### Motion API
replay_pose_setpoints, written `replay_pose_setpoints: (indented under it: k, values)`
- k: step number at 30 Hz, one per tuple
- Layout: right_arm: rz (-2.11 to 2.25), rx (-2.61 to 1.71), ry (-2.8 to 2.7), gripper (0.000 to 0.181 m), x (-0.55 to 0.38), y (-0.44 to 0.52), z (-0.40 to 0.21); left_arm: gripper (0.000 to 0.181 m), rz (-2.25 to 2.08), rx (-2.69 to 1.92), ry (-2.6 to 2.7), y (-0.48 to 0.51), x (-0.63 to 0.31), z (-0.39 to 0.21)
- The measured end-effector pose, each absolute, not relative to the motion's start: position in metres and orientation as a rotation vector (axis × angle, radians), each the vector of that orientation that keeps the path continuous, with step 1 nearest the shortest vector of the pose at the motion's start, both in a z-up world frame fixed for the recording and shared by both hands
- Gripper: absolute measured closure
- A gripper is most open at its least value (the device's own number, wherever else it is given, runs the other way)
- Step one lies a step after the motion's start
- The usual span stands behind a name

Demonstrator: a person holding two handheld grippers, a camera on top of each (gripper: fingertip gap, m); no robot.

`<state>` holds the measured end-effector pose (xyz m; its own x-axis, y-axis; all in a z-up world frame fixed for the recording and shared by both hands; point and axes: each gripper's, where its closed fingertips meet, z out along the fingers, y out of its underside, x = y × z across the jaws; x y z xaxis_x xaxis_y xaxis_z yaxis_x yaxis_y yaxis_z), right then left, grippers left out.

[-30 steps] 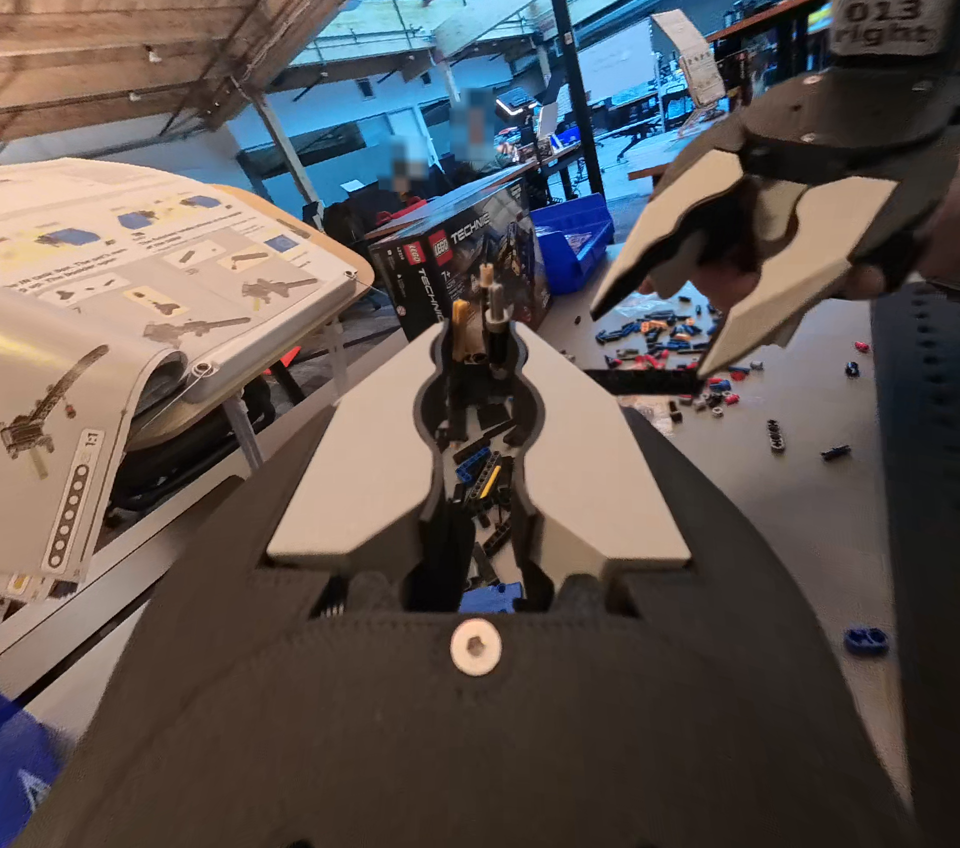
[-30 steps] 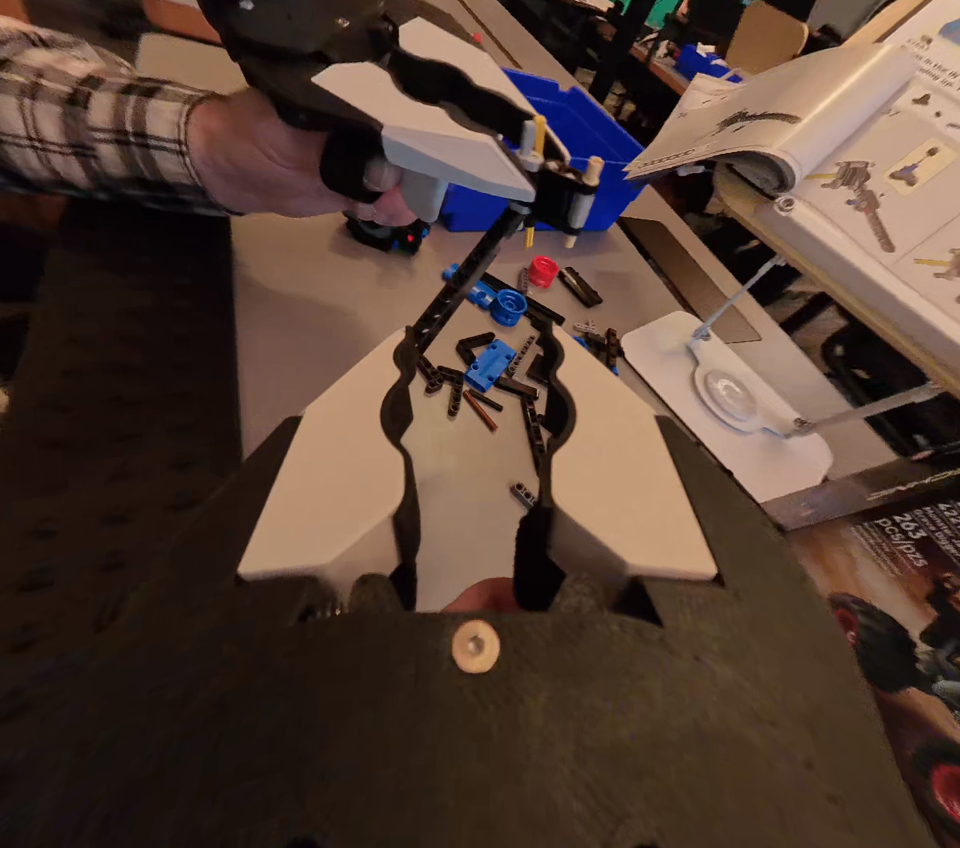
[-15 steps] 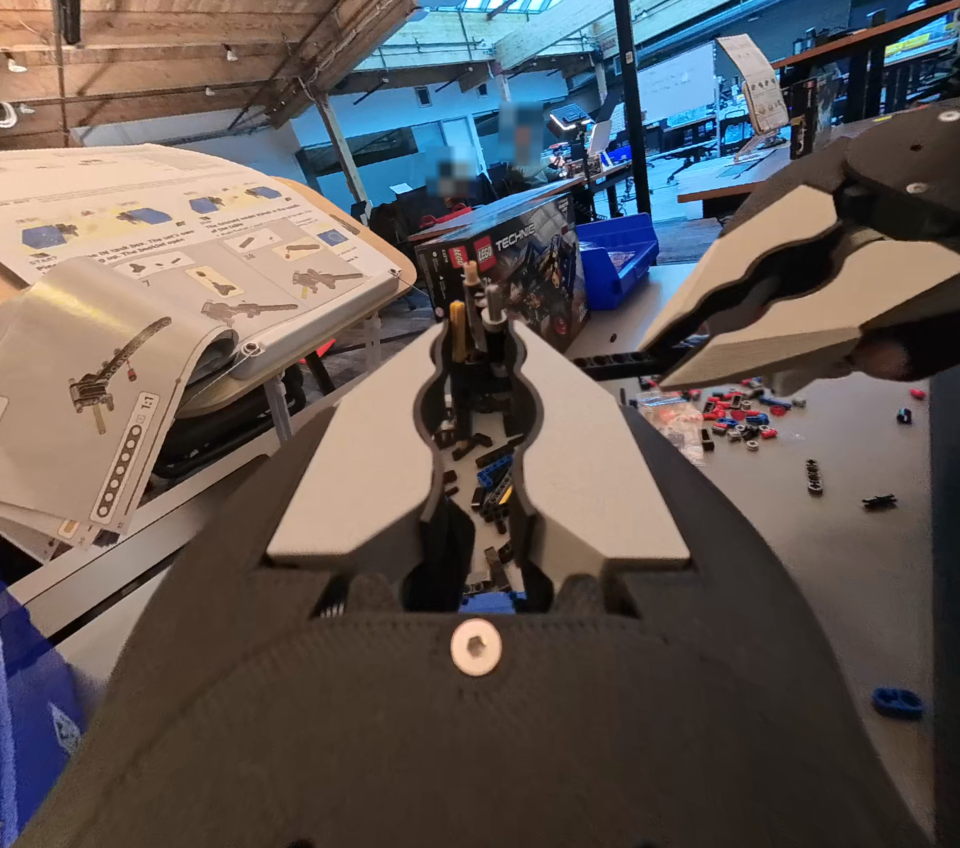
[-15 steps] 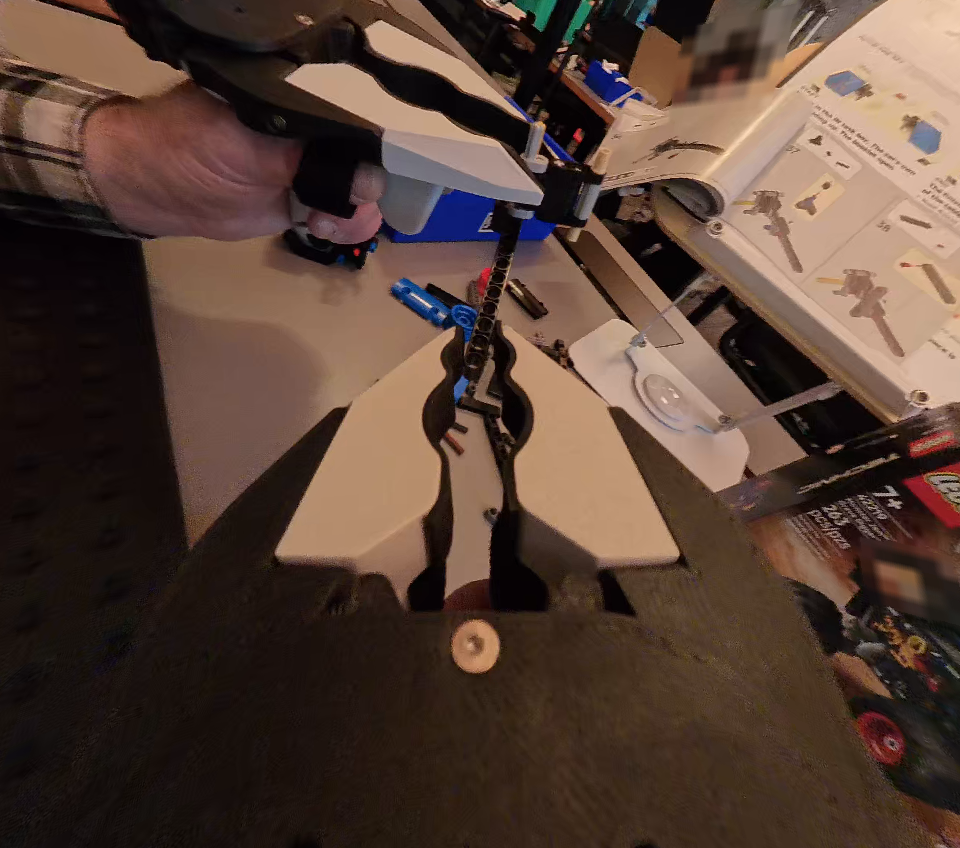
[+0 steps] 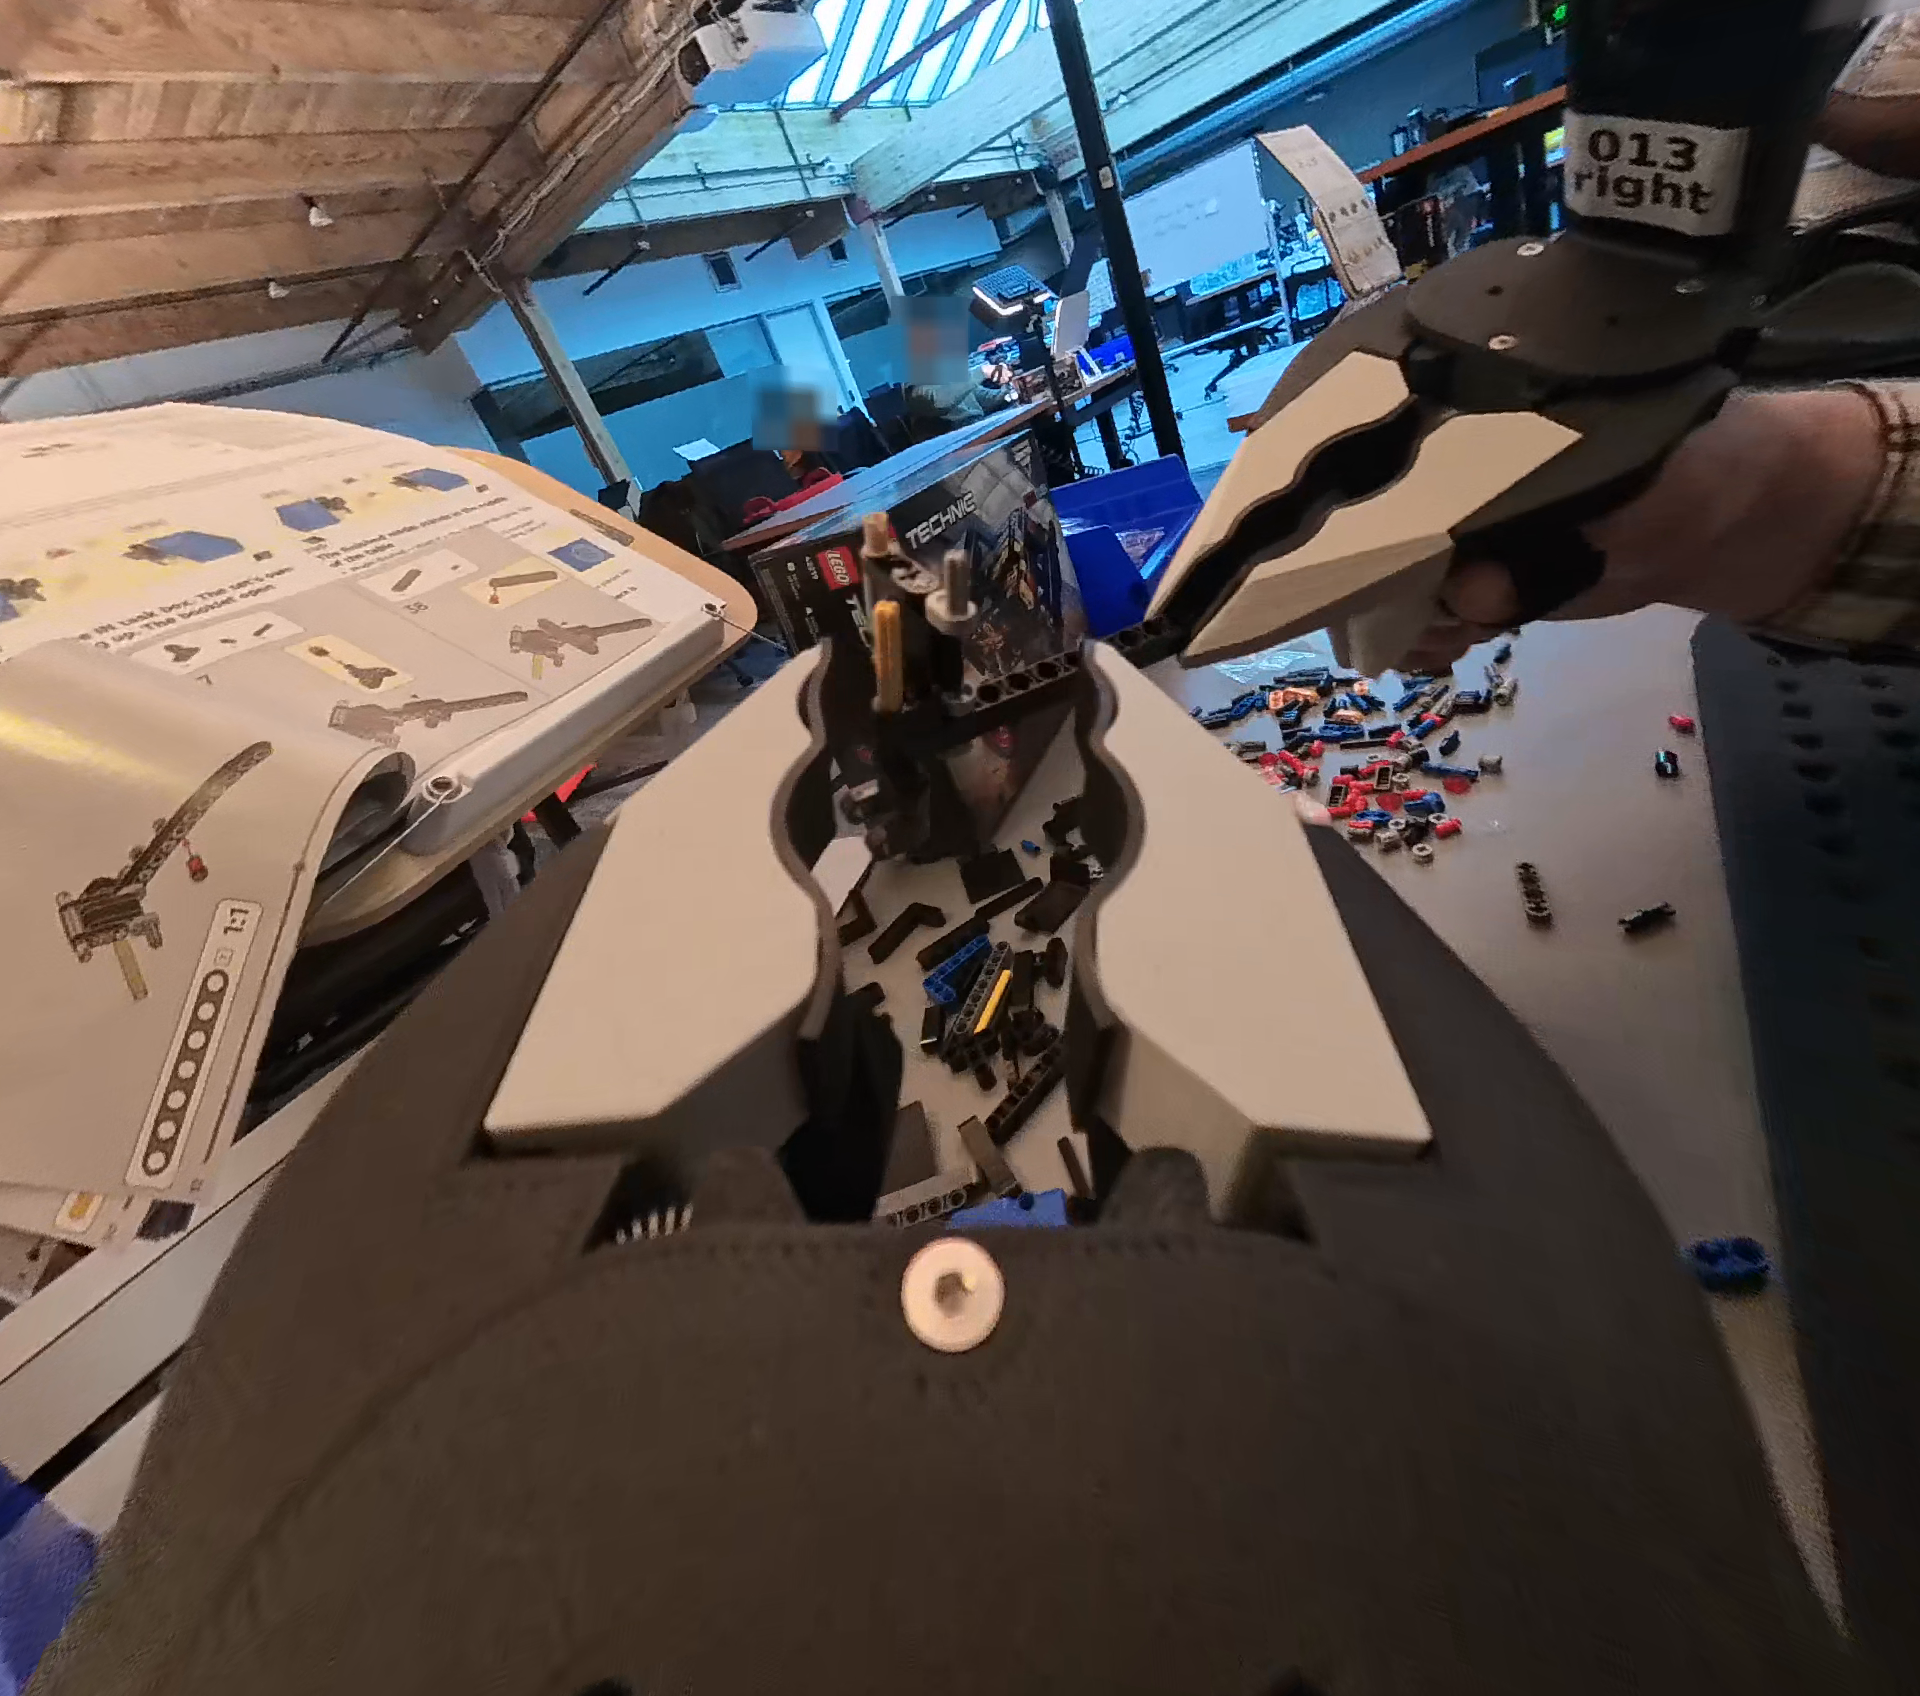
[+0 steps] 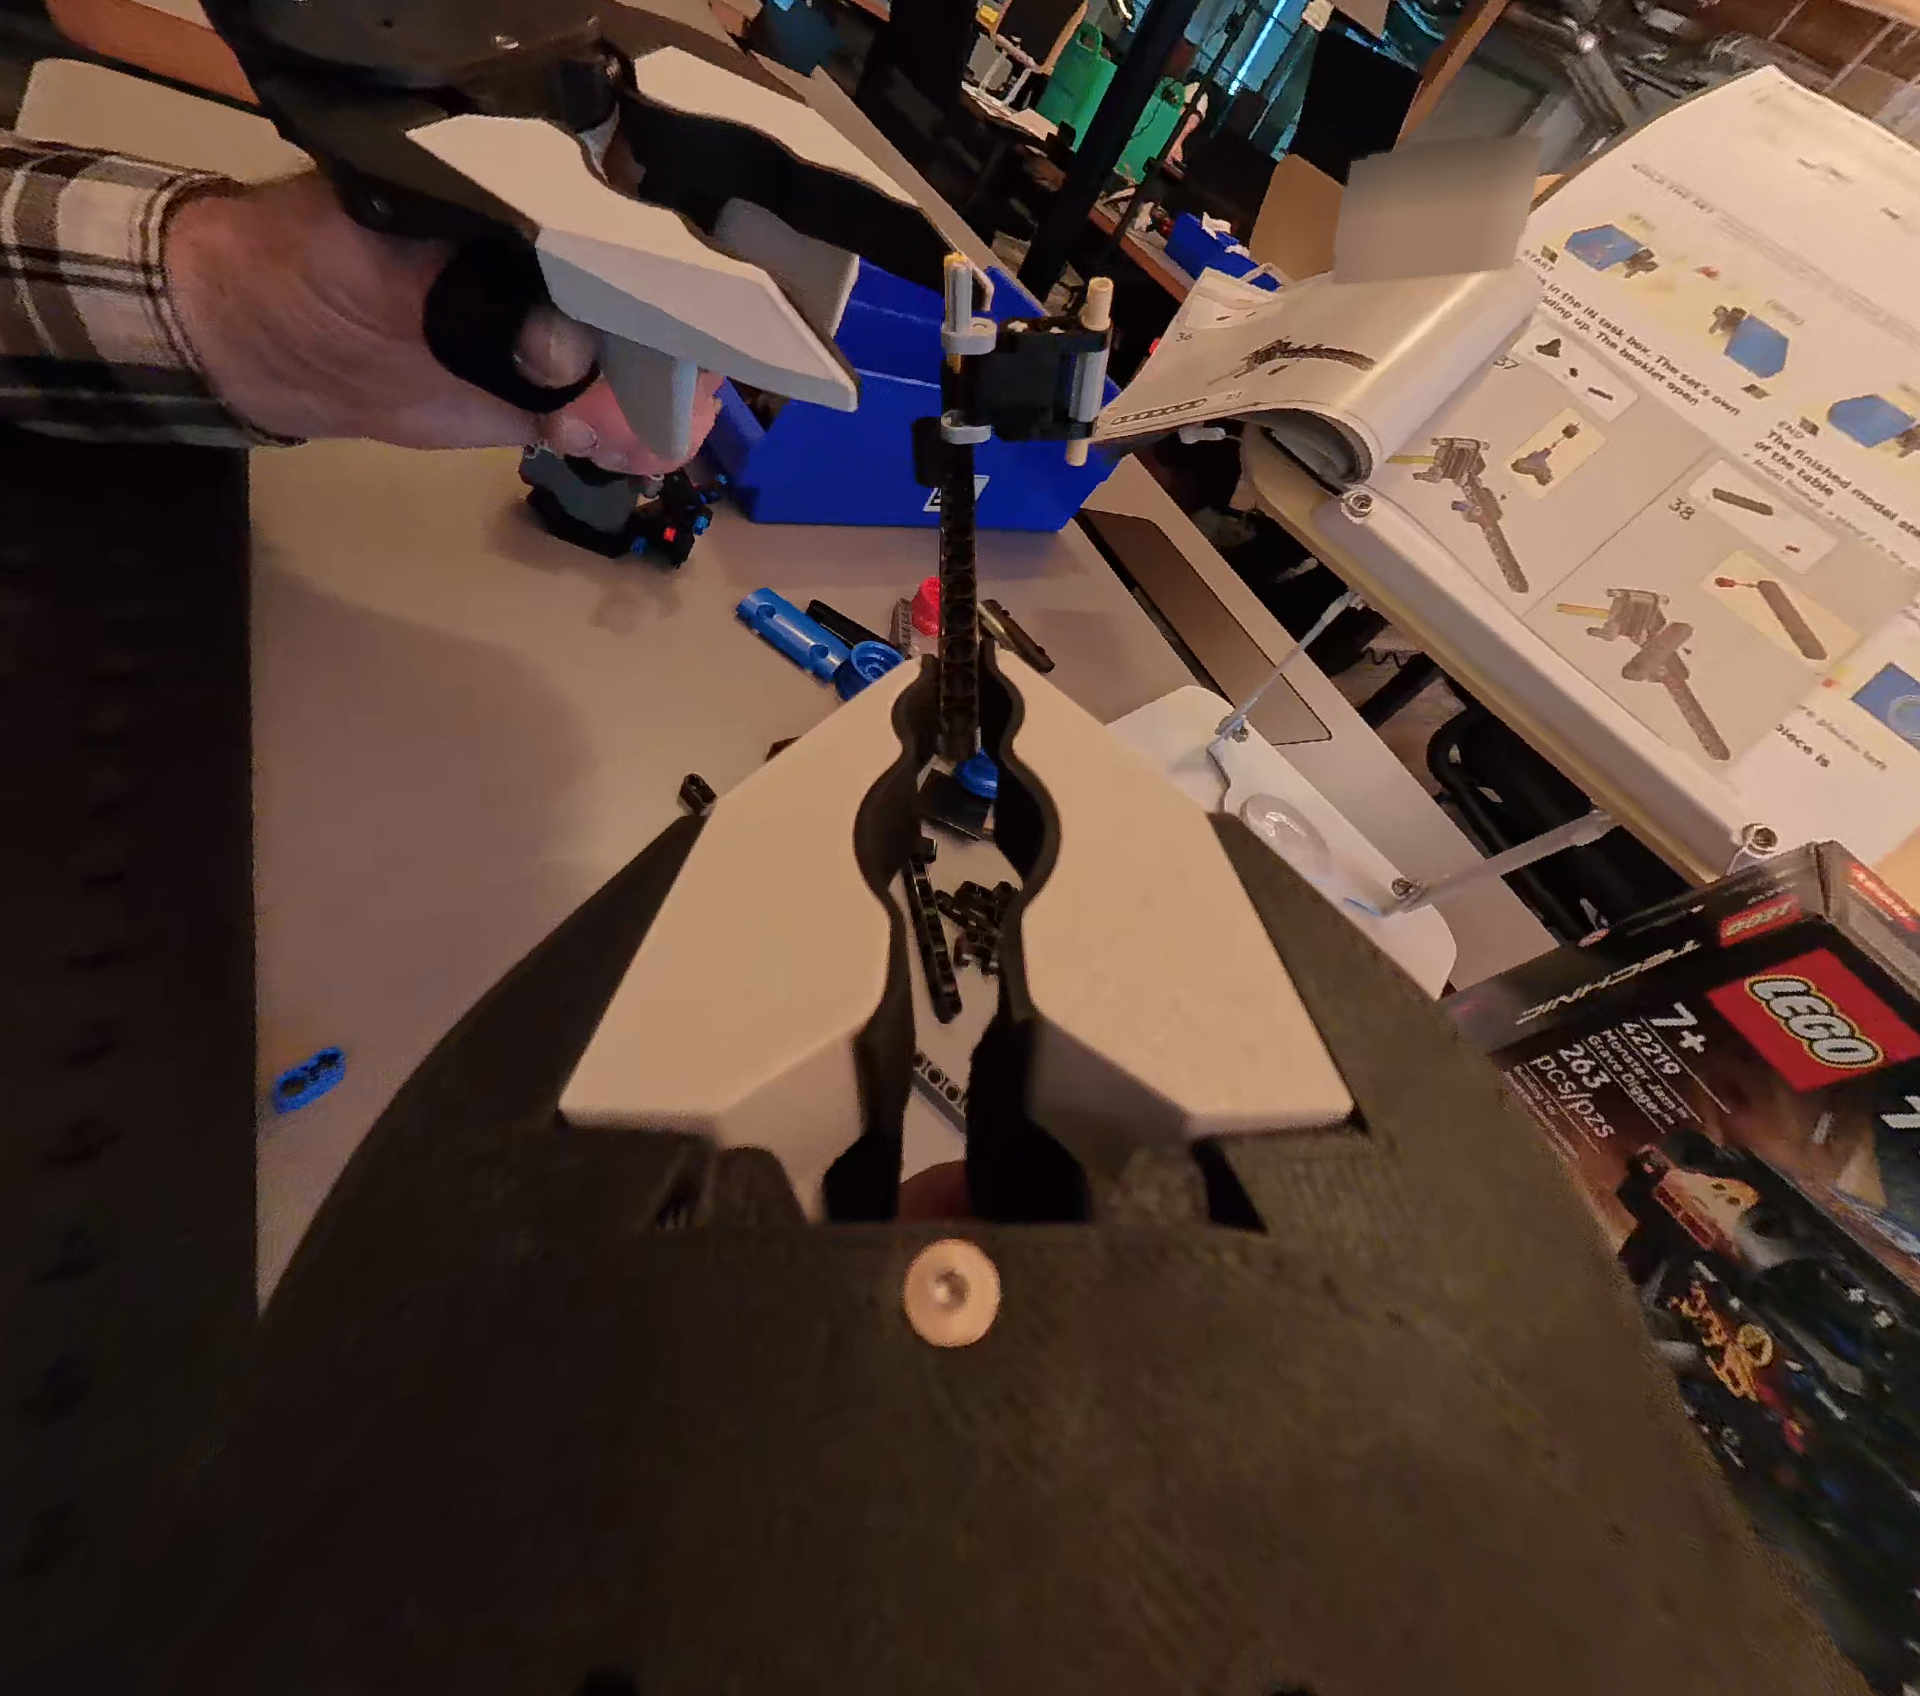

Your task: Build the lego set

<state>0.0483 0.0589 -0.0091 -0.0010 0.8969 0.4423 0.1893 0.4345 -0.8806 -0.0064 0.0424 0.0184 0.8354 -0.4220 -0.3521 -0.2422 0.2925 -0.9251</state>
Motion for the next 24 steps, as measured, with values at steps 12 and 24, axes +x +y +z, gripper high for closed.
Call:
replay_pose_setpoints:
  k: [12, 24]
  values:
    - [0.728, -0.897, -1.641, 0.175, 0.049, 0.053, -0.026, 0.151, -0.103, -1.388, 0.794, 0.044, 0.005, -0.010]
    - [0.771, -0.900, -1.656, 0.176, 0.047, 0.056, -0.041, 0.159, -0.139, -1.431, 0.823, 0.045, 0.003, -0.022]
